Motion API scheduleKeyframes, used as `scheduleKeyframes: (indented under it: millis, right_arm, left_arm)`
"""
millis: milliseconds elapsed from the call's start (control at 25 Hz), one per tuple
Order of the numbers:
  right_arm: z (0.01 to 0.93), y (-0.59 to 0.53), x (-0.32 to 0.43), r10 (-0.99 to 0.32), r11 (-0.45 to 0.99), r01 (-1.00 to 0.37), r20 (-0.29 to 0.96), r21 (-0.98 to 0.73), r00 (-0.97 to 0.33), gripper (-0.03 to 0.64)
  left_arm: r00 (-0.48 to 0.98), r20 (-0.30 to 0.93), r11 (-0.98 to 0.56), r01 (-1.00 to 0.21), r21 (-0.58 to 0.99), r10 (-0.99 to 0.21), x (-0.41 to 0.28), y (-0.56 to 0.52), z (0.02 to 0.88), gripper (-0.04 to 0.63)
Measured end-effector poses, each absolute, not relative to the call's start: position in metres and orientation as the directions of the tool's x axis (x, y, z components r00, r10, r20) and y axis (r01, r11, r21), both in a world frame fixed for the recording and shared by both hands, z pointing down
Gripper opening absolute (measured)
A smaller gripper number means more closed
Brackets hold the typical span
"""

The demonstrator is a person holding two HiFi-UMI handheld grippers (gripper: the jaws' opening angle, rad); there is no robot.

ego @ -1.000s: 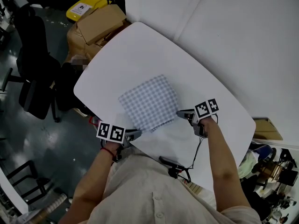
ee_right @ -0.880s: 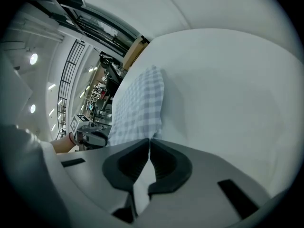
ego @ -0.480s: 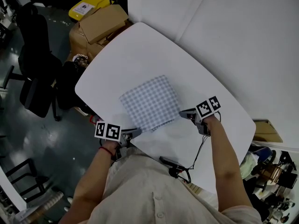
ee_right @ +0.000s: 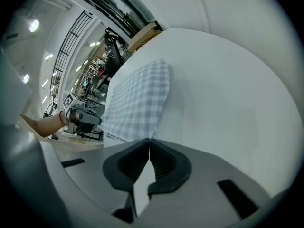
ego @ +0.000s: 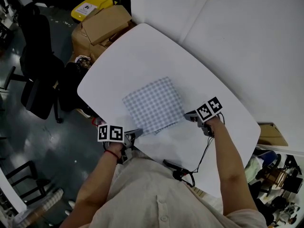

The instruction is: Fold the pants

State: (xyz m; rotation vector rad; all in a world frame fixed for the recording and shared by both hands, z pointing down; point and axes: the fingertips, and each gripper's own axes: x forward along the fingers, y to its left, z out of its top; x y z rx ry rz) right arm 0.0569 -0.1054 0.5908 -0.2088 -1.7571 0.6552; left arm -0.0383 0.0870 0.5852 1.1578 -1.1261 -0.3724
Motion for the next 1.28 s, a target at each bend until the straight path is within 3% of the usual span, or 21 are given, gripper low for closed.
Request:
scheduleKeyframes:
  millis: [120,240,280,360,520,680,800,920,1120,1280]
  right_arm:
    - [0.591,-0.110,0.060,0.438,0.857,-0.169,0.860,-0.487,-0.262,0.020]
    - [0.594,-0.113,0.063,0.418,0.877,-0.148,0.877,-0.458,-0.238,0.020]
    - [0.595,-0.113,0.065,0.413,0.881,-0.142,0.880,-0.451,-0.236,0.020]
    - [0.596,-0.113,0.067,0.406,0.885,-0.136,0.881,-0.445,-0.242,0.021]
    - [0.598,-0.119,0.072,0.371,0.895,-0.152,0.889,-0.420,-0.269,0.023]
    - [0.604,-0.132,0.093,0.293,0.926,-0.167,0.924,-0.338,-0.245,0.023]
    - [0.589,-0.130,0.092,0.248,0.961,-0.040,0.919,-0.272,-0.306,0.023]
    - [0.563,-0.110,0.074,0.217,0.972,0.175,0.896,-0.160,-0.386,0.023]
    - [0.537,-0.061,0.054,0.167,0.933,0.360,0.863,0.018,-0.476,0.023]
    - [0.531,-0.027,0.058,0.152,0.943,0.332,0.838,0.037,-0.524,0.023]
  left_arm:
    - [0.466,0.467,0.401,-0.239,0.884,-0.752,-0.027,0.090,0.578,0.021]
    - [0.506,0.488,0.403,-0.275,0.873,-0.711,-0.009,0.094,0.585,0.023]
    - [0.524,0.508,0.399,-0.314,0.862,-0.684,-0.002,0.096,0.588,0.030]
    - [0.549,0.539,0.376,-0.389,0.841,-0.639,0.010,0.099,0.591,0.110]
    - [0.558,0.620,0.314,-0.549,0.774,-0.552,0.024,0.107,0.594,0.151]
    - [0.470,0.761,0.235,-0.759,0.607,-0.448,0.024,0.121,0.593,0.216]
    - [0.302,0.836,0.112,-0.913,0.392,-0.458,0.015,0.115,0.571,0.216]
    - [0.195,0.854,-0.017,-0.977,0.214,-0.482,0.014,0.095,0.550,0.216]
    - [0.178,0.859,-0.092,-0.984,0.153,-0.480,0.022,0.071,0.547,0.215]
    - [0.204,0.850,-0.102,-0.979,0.177,-0.485,0.033,0.067,0.548,0.205]
